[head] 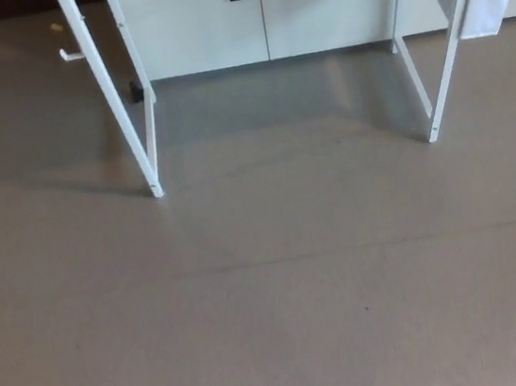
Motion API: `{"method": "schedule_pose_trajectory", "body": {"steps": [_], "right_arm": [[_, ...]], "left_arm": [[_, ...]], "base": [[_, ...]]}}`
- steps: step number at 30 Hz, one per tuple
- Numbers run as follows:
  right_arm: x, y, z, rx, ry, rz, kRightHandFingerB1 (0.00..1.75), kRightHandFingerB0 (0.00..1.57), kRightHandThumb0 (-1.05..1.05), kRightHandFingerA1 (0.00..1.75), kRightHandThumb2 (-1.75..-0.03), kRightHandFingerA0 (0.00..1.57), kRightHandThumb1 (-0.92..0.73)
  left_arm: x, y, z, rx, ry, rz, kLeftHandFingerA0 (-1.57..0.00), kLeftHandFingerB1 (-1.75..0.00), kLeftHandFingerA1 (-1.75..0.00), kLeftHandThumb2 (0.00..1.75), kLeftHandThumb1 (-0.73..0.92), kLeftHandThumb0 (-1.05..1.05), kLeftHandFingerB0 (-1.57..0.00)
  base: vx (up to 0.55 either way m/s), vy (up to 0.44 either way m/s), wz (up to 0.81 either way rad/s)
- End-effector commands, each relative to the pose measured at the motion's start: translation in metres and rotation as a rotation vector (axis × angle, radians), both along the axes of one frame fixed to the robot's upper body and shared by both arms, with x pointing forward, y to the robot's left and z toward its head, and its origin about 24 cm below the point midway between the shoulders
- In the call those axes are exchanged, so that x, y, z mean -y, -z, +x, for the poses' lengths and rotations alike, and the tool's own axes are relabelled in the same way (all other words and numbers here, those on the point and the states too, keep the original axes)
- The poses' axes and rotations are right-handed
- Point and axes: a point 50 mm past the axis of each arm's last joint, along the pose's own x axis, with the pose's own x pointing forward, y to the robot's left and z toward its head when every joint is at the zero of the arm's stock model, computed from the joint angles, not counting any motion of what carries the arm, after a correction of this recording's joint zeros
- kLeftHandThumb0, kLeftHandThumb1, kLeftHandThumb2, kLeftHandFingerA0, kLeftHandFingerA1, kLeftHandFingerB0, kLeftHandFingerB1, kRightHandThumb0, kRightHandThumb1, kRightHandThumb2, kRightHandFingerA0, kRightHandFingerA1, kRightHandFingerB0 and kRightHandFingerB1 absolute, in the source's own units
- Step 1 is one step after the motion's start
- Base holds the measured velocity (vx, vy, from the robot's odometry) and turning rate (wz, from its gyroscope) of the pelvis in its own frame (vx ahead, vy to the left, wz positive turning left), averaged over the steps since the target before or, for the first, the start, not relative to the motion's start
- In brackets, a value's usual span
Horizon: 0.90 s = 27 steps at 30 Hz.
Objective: The robot walks towards a desk on which a file tray is kept in the middle and a toilet paper roll is kept on its right. The robot uses its right hand to hook on finger in the gap of the roll and grabs it, lifts it and places it on the tray.
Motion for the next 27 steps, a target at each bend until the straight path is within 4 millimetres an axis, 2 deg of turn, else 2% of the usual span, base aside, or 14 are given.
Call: {"method": "schedule_pose_trajectory", "body": {"steps": [1,4,6,7,9,10,11,17,18,19,21,22,23,27], "right_arm": [[0.0027,0.0011,-0.0011,0.012,0.042,0.011,0.14,0.12,-0.93,0.21,-0.94,0.02,-0.59],[0.0025,0.0,0.0011,-0.022,-0.016,-0.025,0.24,0.06,-0.89,0.29,-0.61,0.11,-0.69],[0.0007,-0.0012,0.002,-0.015,-0.021,-0.005,0.2,0.07,-0.85,0.36,-0.89,0.07,-0.55],[-0.0005,-0.0004,0.0013,0.007,-0.001,0.008,0.23,0.07,-0.81,0.32,-0.89,0.04,-0.54],[-0.0016,0.001,0.0008,0.034,0.021,0.025,0.26,0.07,-0.77,0.34,-0.88,0.04,-0.52],[-0.002,0.0007,0.0004,0.038,0.019,0.026,0.26,0.07,-0.77,0.33,-0.88,0.03,-0.53],[-0.0008,0.0014,0.0015,0.004,-0.006,-0.016,0.23,0.11,-0.88,0.31,-0.65,0.1,-0.64],[0.0026,0.0027,-0.0006,-0.023,0.015,0.008,0.16,0.05,-0.85,0.29,-0.97,0.05,-0.56],[0.0026,0.0017,0.0012,-0.047,-0.005,-0.023,0.17,0.02,-0.93,0.34,-0.83,0.11,-0.58],[0.0016,-0.0001,0.0024,-0.061,-0.032,-0.048,0.22,0.01,-0.89,0.29,-0.65,0.12,-0.72],[0.0001,-0.0001,0.0017,-0.015,0.005,0.011,0.19,0.06,-0.8,0.36,-0.91,0.05,-0.54],[-0.0001,0.0011,-0.0006,0.024,0.027,0.048,0.19,0.09,-0.81,0.34,-0.9,0.03,-0.54],[0.0004,0.0013,-0.0016,0.029,0.02,0.041,0.24,0.05,-0.85,0.27,-0.61,0.07,-0.68],[0.0,0.0017,0.0017,0.024,0.016,0.035,0.22,0.09,-0.82,0.27,-0.91,0.0,-0.56]], "left_arm": [[-0.0086,-0.0059,0.0025,-0.027,-0.005,0.046,-0.36,-0.56,-0.77,1.13,0.69,-0.87,0.0],[-0.0088,-0.0064,0.0059,-0.033,0.011,0.062,-0.36,-0.54,-0.76,1.14,0.69,-0.9,-0.02],[-0.0092,-0.007,0.0063,-0.032,0.02,0.065,-0.31,-0.55,-0.74,1.14,0.7,-0.91,-0.05],[-0.0091,-0.0071,0.0059,-0.033,0.021,0.061,-0.21,-0.56,-0.75,0.64,0.91,-0.86,-0.03],[-0.0098,-0.007,0.0063,-0.023,-0.023,0.042,-0.19,-0.53,-0.76,0.67,0.91,-0.85,-0.01],[-0.0101,-0.0069,0.0063,-0.019,-0.036,0.043,-0.28,-0.51,-0.73,1.12,0.69,-0.91,-0.04],[-0.0101,-0.0073,0.0059,-0.002,-0.036,0.043,-0.22,-0.5,-0.71,1.13,0.7,-0.9,-0.06],[-0.0098,-0.0063,0.0054,-0.005,-0.061,0.04,-0.21,-0.48,-0.71,1.13,0.69,-0.88,-0.06],[-0.0099,-0.0065,0.0056,-0.013,-0.05,0.045,-0.21,-0.53,-0.79,0.69,0.91,-0.86,0.0],[-0.0098,-0.0067,0.0058,-0.019,-0.033,0.049,-0.29,-0.51,-0.74,1.14,0.7,-0.91,-0.03],[-0.0097,-0.0065,0.0058,-0.018,-0.032,0.051,-0.32,-0.53,-0.76,1.14,0.7,-0.91,-0.04],[-0.0095,-0.0064,0.006,-0.016,-0.034,0.049,-0.21,-0.55,-0.79,0.68,0.9,-0.86,0.0],[-0.0094,-0.0069,0.0064,-0.015,-0.031,0.042,-0.19,-0.52,-0.69,1.15,0.7,-0.85,-0.07],[-0.0092,-0.0077,0.007,-0.015,-0.026,0.039,-0.21,-0.48,-0.7,1.16,0.71,-0.88,-0.05]], "base": [[0.34,0.123,-0.1],[0.3,0.088,0.03],[0.23,0.08,0.05],[0.22,0.058,0.15],[0.22,-0.02,0.04],[0.23,-0.082,0.12],[0.25,-0.108,0.17],[0.25,-0.239,0.15],[0.38,-0.287,0.36],[0.37,-0.274,0.13],[0.21,-0.193,-0.08],[0.19,-0.152,0.1],[0.2,-0.125,-0.04],[0.18,-0.067,-0.06]]}}
